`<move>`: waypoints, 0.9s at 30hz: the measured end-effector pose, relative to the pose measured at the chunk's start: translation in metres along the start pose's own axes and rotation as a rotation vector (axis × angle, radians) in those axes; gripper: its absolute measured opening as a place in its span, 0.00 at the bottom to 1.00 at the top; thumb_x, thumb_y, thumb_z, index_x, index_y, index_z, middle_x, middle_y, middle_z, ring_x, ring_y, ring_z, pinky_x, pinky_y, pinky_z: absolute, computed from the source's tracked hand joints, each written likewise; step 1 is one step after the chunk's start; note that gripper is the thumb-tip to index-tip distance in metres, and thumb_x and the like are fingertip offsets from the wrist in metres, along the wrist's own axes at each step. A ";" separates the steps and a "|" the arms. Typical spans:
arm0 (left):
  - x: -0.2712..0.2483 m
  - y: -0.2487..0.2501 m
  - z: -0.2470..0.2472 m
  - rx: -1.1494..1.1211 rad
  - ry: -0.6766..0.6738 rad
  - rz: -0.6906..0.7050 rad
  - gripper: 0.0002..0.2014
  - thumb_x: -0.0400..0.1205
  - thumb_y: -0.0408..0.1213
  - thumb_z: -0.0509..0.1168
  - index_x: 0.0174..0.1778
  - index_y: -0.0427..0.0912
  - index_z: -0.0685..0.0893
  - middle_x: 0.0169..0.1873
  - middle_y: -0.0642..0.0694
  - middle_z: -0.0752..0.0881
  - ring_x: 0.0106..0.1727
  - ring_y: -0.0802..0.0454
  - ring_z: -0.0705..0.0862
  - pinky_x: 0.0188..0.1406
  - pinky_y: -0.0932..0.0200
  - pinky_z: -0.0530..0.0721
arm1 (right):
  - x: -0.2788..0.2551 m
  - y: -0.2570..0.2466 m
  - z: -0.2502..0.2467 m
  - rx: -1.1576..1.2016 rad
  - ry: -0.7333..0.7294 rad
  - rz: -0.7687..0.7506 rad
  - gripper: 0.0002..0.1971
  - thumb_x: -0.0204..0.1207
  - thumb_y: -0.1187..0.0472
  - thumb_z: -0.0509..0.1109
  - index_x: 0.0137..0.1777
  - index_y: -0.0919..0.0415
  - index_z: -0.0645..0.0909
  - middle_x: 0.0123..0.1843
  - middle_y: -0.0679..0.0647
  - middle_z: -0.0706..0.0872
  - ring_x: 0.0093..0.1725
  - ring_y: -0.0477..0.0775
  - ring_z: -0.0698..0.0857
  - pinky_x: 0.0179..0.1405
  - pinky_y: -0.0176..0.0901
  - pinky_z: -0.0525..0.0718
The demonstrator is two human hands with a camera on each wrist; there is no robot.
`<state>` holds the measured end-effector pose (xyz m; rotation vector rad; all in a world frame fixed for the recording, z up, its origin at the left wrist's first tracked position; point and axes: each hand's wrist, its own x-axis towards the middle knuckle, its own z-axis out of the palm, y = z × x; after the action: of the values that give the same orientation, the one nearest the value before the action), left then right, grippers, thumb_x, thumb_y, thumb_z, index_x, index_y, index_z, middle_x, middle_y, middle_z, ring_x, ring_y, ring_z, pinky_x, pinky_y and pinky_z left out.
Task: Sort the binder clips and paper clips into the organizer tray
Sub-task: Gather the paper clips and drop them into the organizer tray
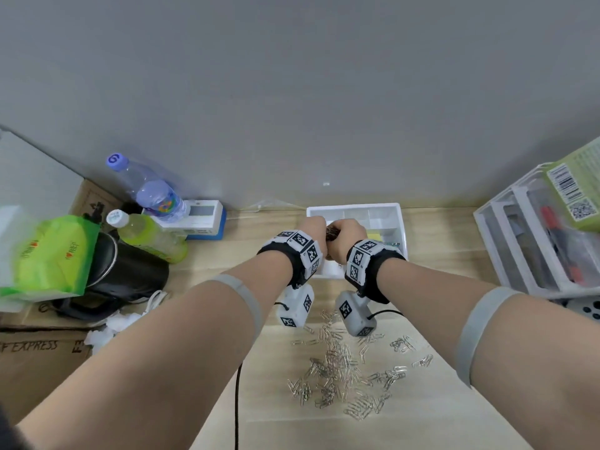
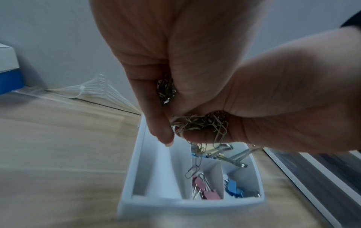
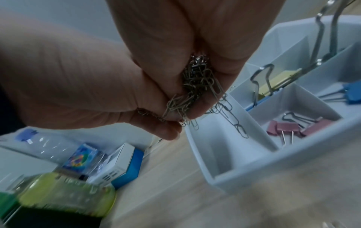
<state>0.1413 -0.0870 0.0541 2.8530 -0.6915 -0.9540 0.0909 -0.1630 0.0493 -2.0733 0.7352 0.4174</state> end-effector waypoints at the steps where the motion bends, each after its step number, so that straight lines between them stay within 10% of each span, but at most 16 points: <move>1: 0.006 0.001 -0.002 -0.002 0.001 0.005 0.13 0.79 0.24 0.67 0.59 0.32 0.80 0.40 0.43 0.81 0.42 0.47 0.79 0.33 0.58 0.77 | 0.004 -0.002 -0.002 0.023 0.007 0.014 0.07 0.68 0.69 0.73 0.40 0.55 0.83 0.42 0.58 0.88 0.44 0.61 0.90 0.47 0.56 0.91; 27: 0.050 0.000 0.013 0.341 -0.101 0.294 0.09 0.78 0.29 0.66 0.54 0.38 0.83 0.48 0.41 0.86 0.40 0.44 0.82 0.35 0.55 0.77 | 0.040 0.025 0.027 -0.123 -0.030 0.154 0.17 0.81 0.67 0.63 0.30 0.57 0.68 0.33 0.53 0.76 0.33 0.53 0.76 0.40 0.44 0.75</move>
<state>0.1694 -0.1070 0.0159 2.8662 -1.3597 -1.0214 0.1052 -0.1663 -0.0033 -2.1271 0.8736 0.5913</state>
